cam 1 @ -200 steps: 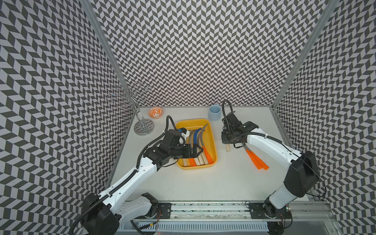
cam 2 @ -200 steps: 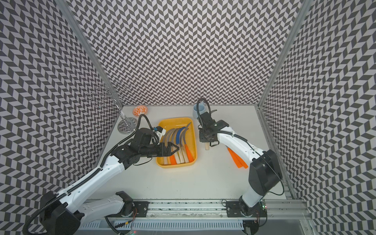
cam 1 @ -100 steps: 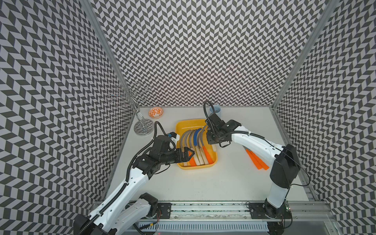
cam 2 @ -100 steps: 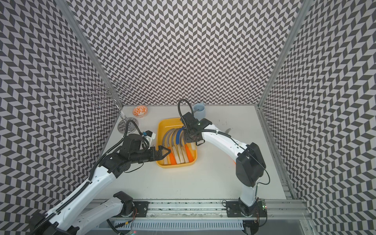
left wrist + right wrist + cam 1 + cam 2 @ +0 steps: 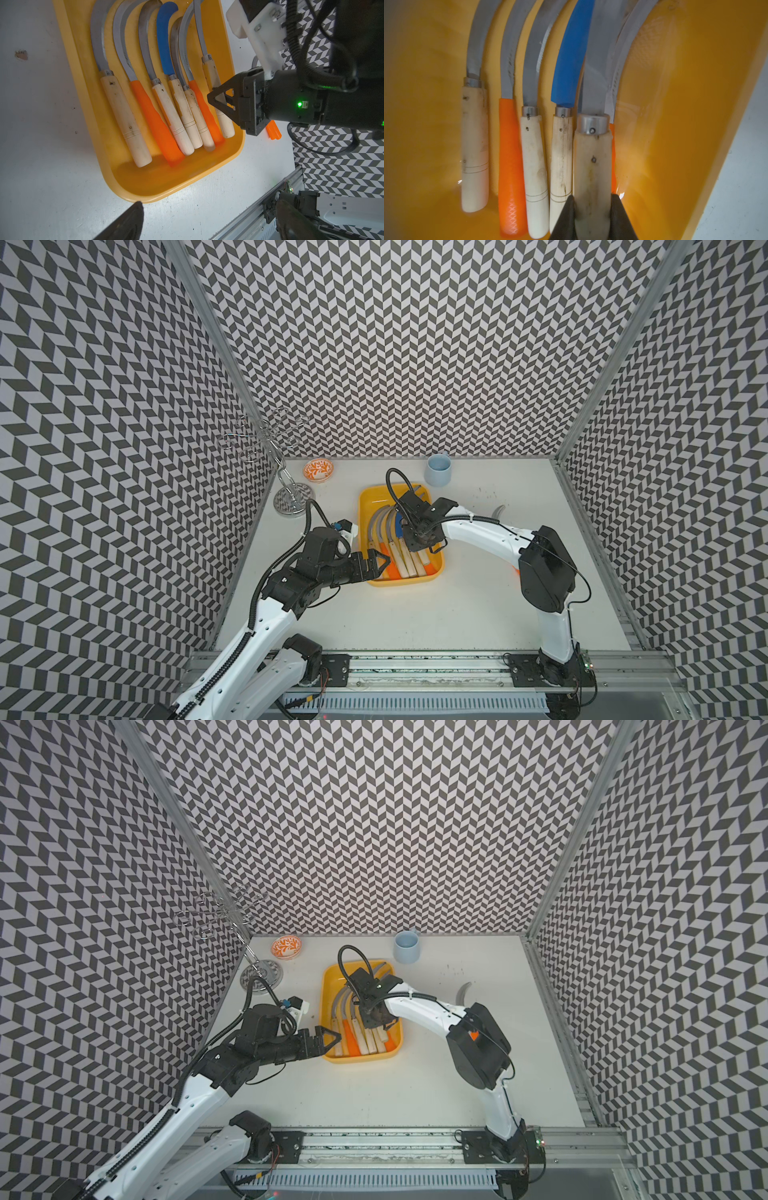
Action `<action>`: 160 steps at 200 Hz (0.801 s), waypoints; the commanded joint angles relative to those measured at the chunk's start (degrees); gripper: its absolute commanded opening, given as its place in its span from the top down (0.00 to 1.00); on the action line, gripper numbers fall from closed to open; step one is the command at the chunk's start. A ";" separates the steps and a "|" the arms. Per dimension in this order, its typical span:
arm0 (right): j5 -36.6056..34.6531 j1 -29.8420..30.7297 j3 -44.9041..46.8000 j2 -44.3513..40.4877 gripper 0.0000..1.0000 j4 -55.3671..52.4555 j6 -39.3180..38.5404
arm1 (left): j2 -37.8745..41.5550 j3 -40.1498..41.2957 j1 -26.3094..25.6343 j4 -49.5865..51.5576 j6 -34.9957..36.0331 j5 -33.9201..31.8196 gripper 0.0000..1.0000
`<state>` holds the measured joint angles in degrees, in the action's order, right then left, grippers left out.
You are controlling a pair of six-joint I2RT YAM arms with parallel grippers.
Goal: Put small sickles into storage boxes
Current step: Place the sickle in the storage box.
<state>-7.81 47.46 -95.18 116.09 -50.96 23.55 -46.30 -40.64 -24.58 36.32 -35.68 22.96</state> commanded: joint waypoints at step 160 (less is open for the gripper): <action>-4.09 -3.07 1.74 3.17 0.64 2.60 -2.41 | -0.53 1.18 0.60 0.17 -0.09 1.04 0.00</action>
<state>-10.70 45.28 -92.51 119.28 -47.77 20.80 -46.65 -39.38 -24.34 36.71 -35.79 23.57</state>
